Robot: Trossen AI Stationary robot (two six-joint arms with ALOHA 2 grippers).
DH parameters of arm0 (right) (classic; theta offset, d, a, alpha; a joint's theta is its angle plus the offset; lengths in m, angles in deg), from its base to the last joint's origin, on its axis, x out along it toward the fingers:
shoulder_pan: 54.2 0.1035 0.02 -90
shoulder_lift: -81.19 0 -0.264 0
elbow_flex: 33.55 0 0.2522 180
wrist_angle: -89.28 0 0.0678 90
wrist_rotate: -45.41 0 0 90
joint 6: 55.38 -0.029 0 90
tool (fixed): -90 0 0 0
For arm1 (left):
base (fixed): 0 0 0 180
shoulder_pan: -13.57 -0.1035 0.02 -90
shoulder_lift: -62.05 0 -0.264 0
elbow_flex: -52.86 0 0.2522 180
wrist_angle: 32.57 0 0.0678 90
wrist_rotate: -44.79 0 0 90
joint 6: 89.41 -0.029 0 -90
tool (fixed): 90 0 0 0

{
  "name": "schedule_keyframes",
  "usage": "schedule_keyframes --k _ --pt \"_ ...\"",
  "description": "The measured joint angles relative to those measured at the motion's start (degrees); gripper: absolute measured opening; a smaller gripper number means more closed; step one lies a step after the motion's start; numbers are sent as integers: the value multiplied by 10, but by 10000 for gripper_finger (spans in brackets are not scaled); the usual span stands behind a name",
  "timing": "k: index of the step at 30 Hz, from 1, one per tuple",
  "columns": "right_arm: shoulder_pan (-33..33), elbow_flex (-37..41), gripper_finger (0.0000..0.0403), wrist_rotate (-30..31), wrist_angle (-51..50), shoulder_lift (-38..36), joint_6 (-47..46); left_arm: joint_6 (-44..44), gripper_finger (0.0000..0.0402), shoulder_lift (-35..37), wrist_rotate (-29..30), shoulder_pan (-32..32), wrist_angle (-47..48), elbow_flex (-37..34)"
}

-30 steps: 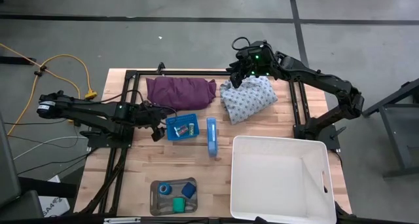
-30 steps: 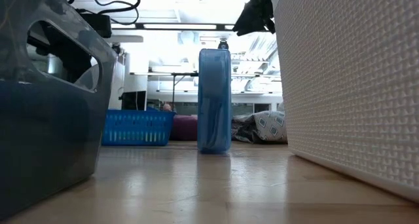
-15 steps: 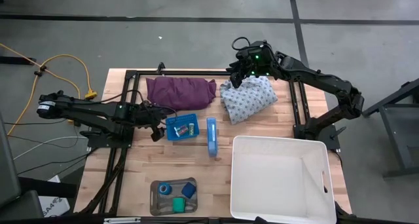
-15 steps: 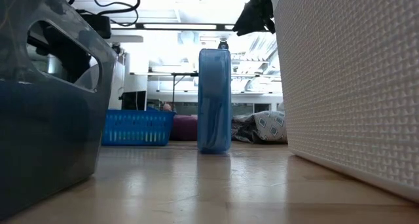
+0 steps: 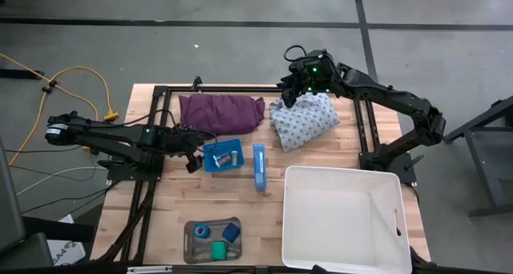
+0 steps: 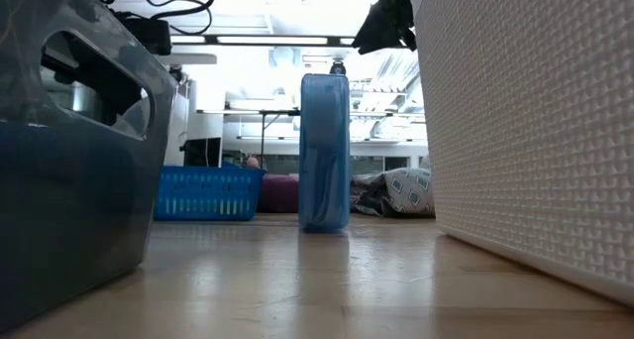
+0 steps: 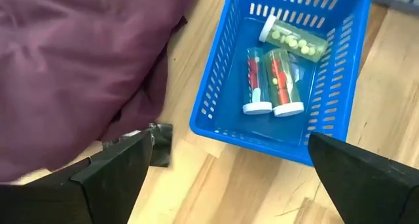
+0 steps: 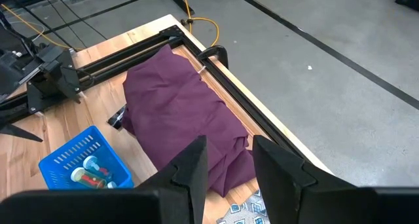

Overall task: Pick & Place Medicine items
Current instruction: Put the purple scrubs into the white bin

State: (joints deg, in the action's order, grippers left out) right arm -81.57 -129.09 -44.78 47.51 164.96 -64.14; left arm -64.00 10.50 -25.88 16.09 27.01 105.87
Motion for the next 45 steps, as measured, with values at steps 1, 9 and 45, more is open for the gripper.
schedule_keyframes --k 1,9,45 --pt "0 0 110 0 0 0 0 -17 400 0 -1 -4 0 0" --pt "0 0 110 0 0 0 0 -126 400 0 -61 -88 11 0" --pt "0 0 110 0 3 0 0 -398 400 -109 -9 -249 -52 0"
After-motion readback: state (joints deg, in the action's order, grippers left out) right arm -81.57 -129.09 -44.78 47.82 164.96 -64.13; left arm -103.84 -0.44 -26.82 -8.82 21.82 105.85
